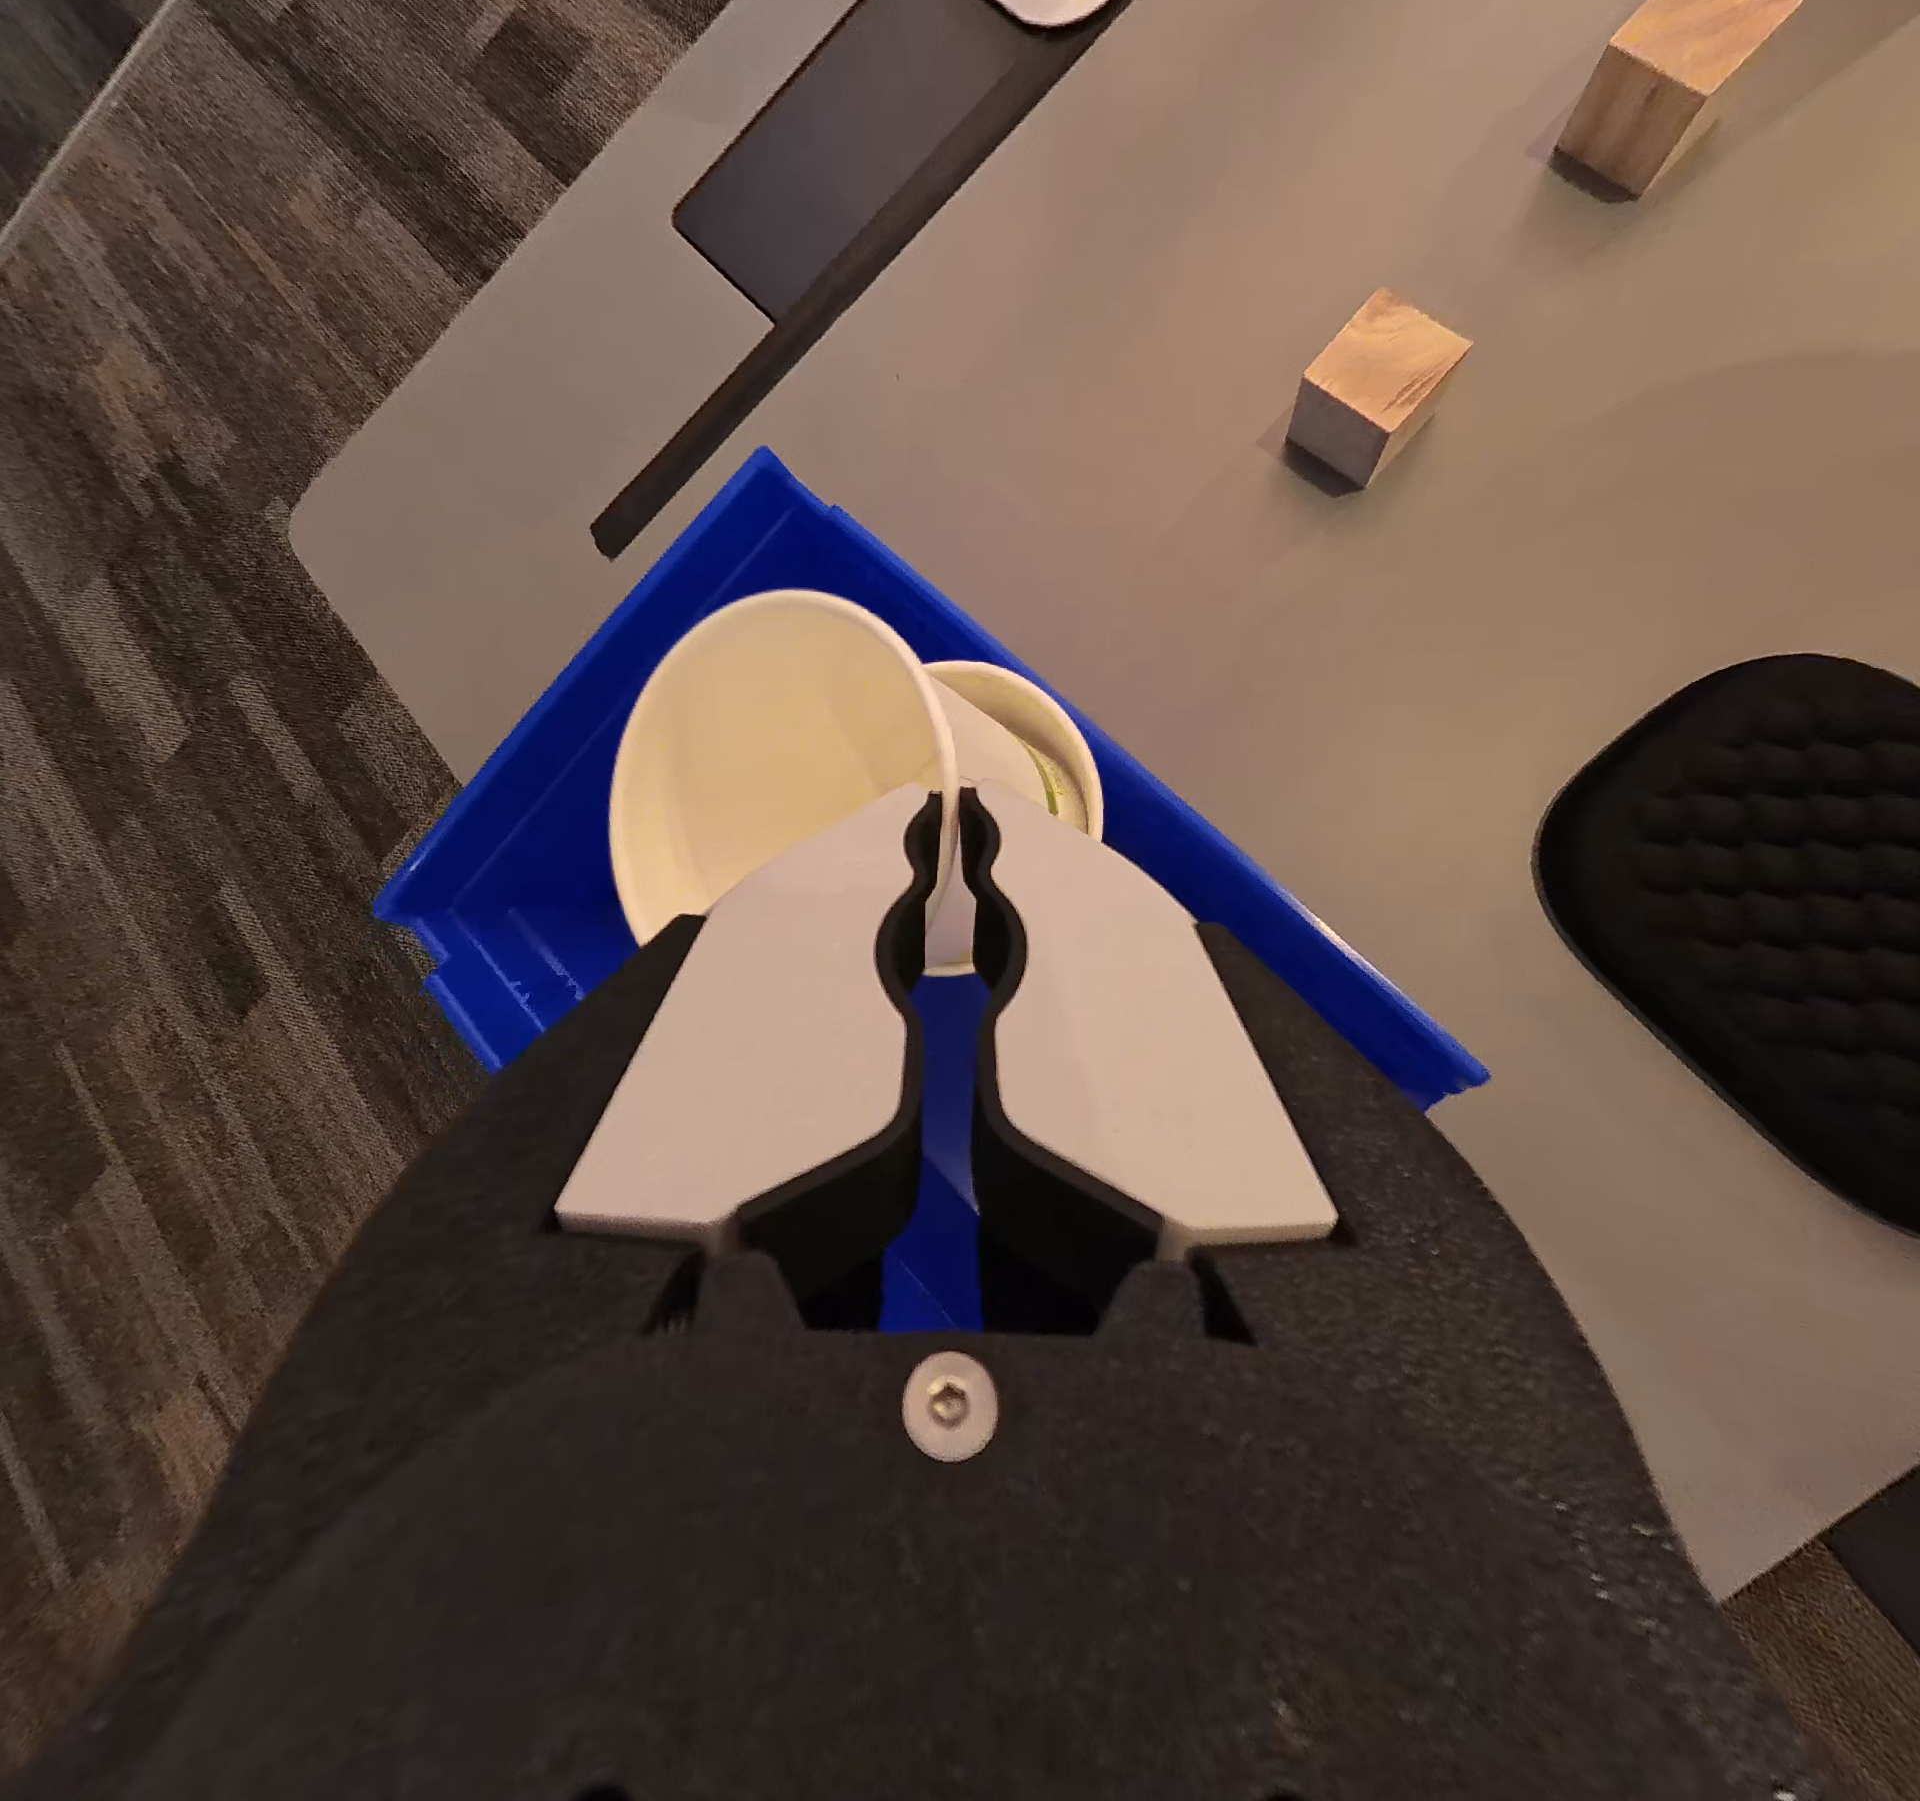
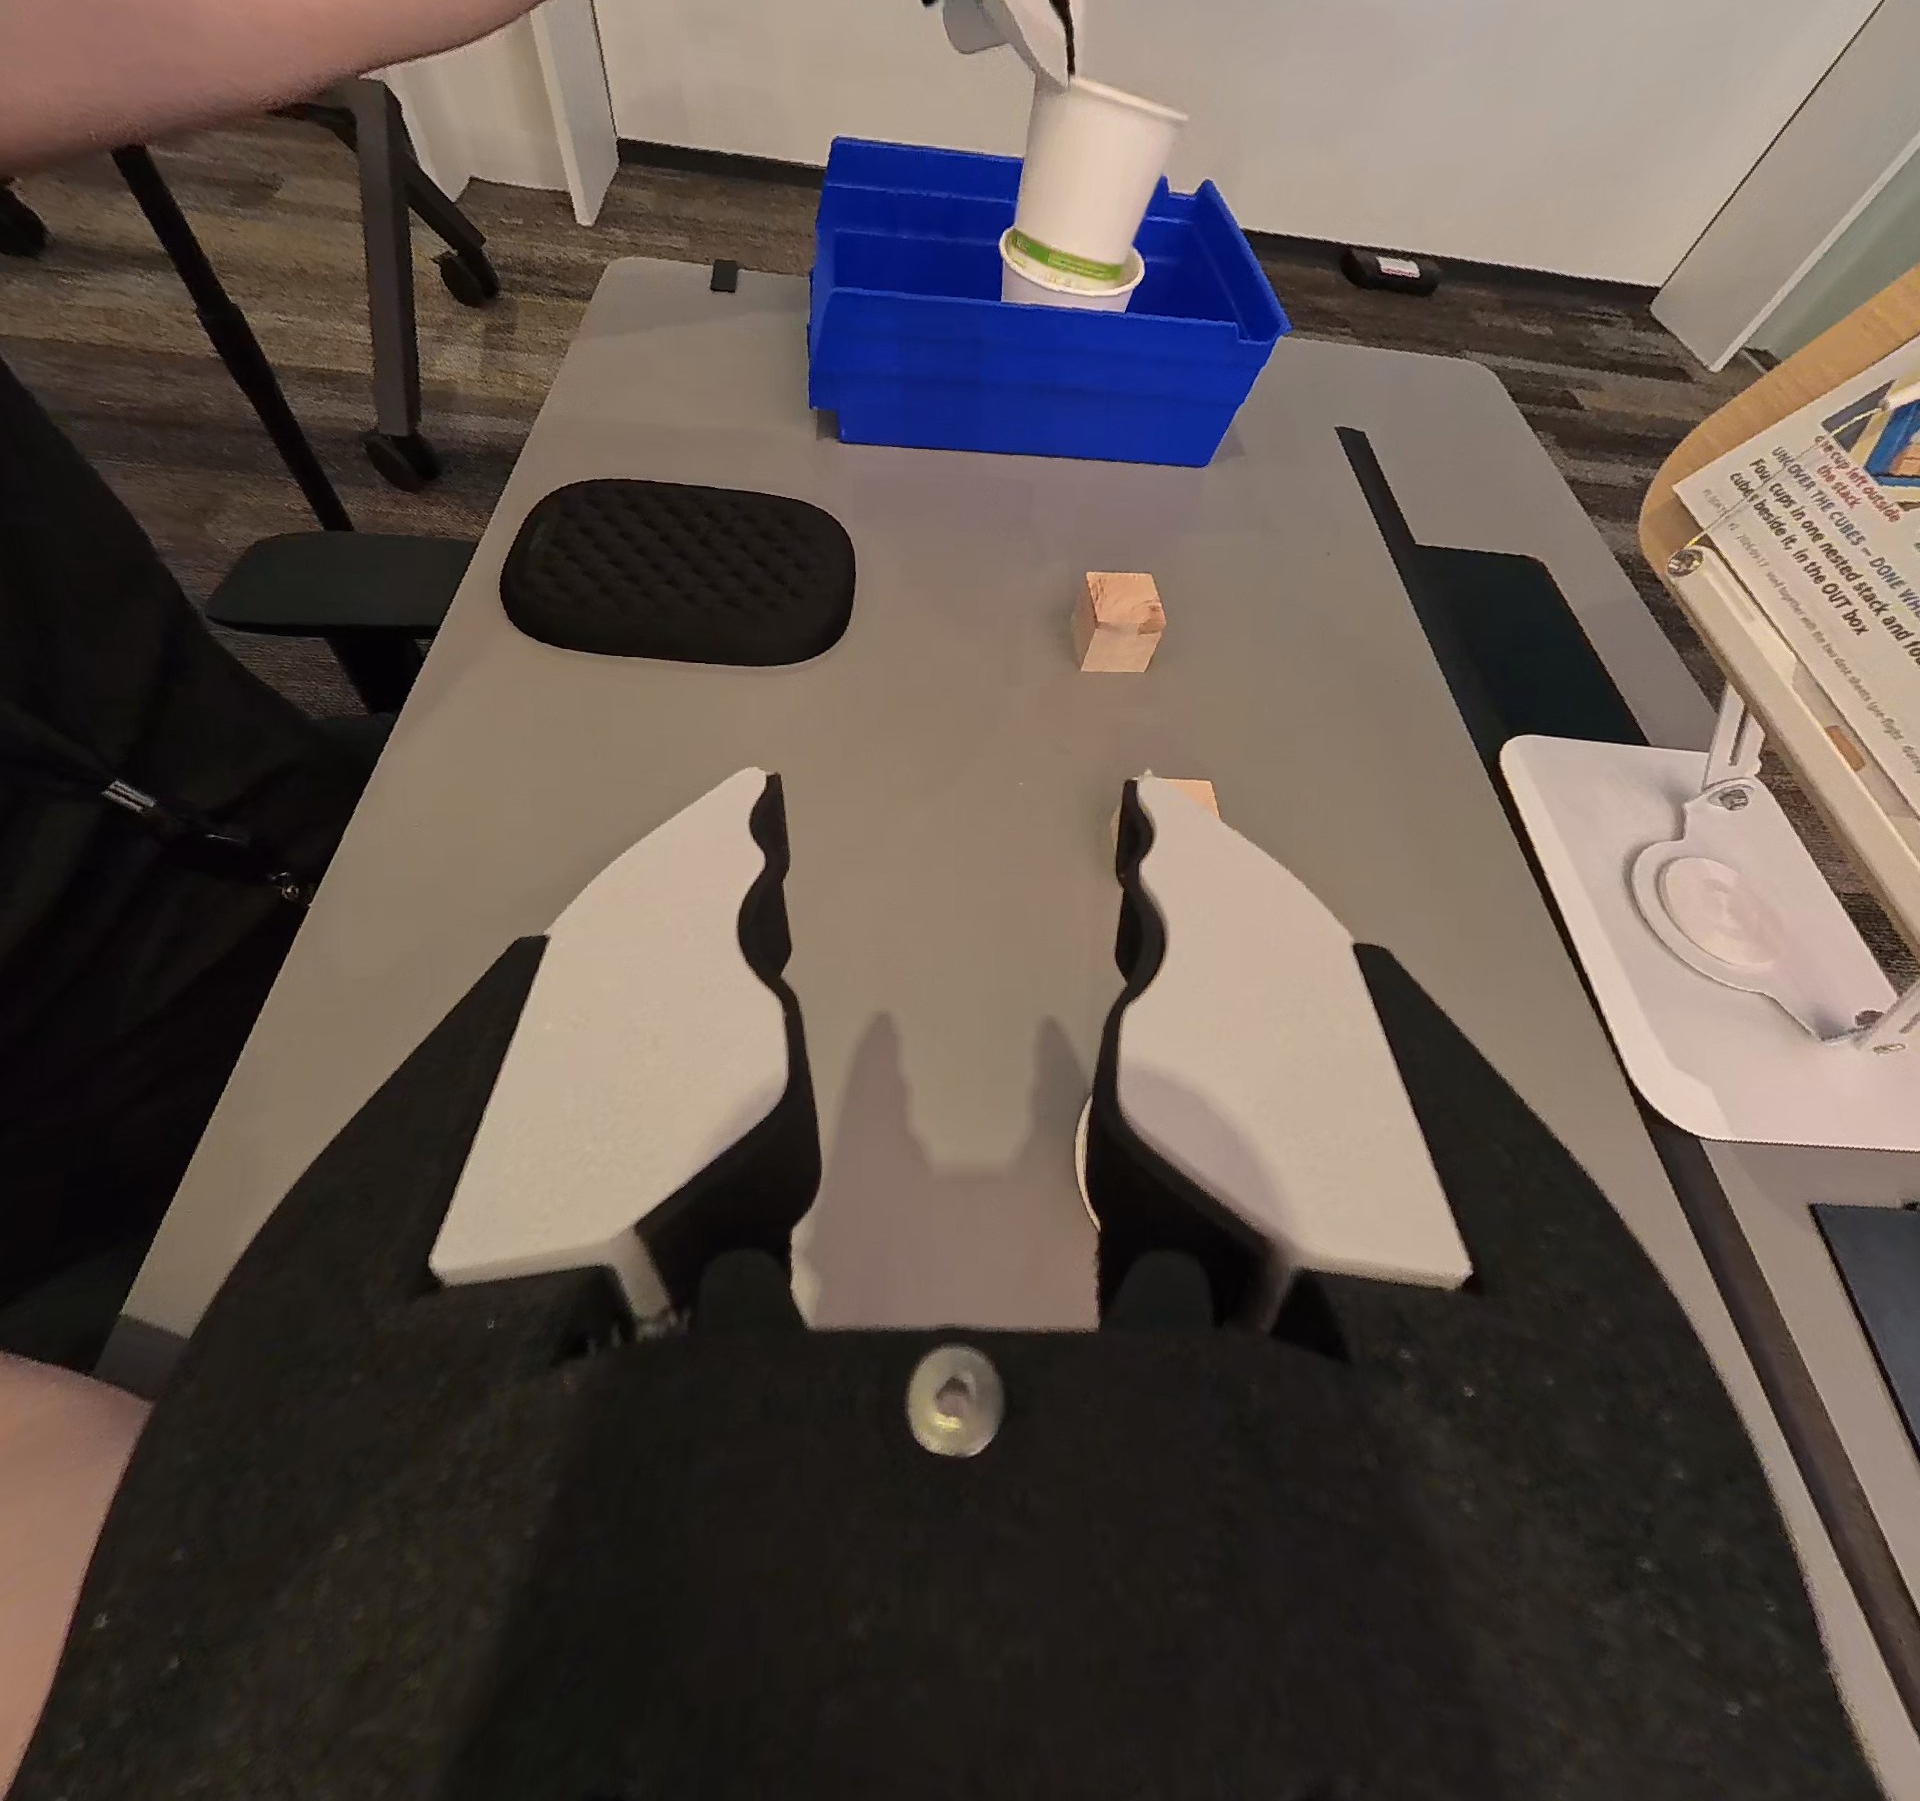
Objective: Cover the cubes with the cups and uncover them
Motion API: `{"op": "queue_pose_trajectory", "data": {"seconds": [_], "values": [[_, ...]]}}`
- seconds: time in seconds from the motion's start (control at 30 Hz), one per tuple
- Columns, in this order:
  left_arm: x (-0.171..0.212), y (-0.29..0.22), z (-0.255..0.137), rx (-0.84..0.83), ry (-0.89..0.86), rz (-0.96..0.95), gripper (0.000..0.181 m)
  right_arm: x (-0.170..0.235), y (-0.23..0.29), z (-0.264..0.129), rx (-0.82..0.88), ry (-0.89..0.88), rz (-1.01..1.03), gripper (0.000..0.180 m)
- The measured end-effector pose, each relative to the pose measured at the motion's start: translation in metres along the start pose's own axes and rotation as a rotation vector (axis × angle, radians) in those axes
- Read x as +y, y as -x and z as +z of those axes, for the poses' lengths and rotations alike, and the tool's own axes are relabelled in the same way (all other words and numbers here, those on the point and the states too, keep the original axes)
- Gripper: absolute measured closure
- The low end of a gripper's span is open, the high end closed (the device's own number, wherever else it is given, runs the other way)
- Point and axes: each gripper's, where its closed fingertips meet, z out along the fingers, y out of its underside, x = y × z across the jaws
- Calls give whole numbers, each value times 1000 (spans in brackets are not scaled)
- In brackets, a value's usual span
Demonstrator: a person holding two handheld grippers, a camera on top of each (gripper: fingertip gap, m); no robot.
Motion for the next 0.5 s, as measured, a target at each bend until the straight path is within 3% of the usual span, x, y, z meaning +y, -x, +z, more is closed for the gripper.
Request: {"op": "queue_pose_trajectory", "data": {"seconds": [0.5], "values": [[-32, -10, -55, -89, -18, 104, 178, 6, -16, 24, 7, 15, 32, 120]]}}
